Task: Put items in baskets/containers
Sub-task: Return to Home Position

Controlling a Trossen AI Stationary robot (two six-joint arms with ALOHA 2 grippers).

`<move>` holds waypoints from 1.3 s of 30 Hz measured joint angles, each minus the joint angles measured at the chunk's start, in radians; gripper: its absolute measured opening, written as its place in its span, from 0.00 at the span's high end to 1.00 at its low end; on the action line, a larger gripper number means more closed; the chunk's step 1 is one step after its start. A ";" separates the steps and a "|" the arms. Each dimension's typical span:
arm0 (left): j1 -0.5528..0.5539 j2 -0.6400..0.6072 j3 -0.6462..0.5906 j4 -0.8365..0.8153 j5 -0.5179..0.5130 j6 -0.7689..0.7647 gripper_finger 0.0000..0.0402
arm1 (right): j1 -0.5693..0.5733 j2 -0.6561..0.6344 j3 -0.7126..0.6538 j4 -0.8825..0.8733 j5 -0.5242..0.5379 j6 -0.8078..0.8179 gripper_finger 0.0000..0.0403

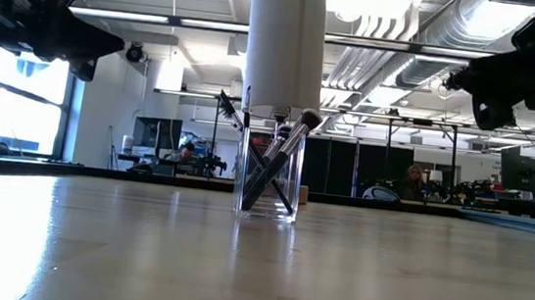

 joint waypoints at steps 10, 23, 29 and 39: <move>0.000 0.000 0.000 -0.001 -0.008 0.000 0.99 | 0.002 0.042 0.000 -0.023 0.020 -0.016 0.65; 0.000 0.000 0.000 -0.001 -0.008 0.000 0.99 | 0.002 0.044 -0.001 -0.017 0.034 -0.021 0.65; 0.000 0.000 0.000 -0.001 -0.007 0.000 0.99 | 0.002 0.044 -0.001 -0.017 0.035 -0.021 0.65; 0.000 0.000 0.000 -0.001 -0.006 0.000 0.99 | 0.002 0.044 -0.001 -0.017 0.037 -0.021 0.65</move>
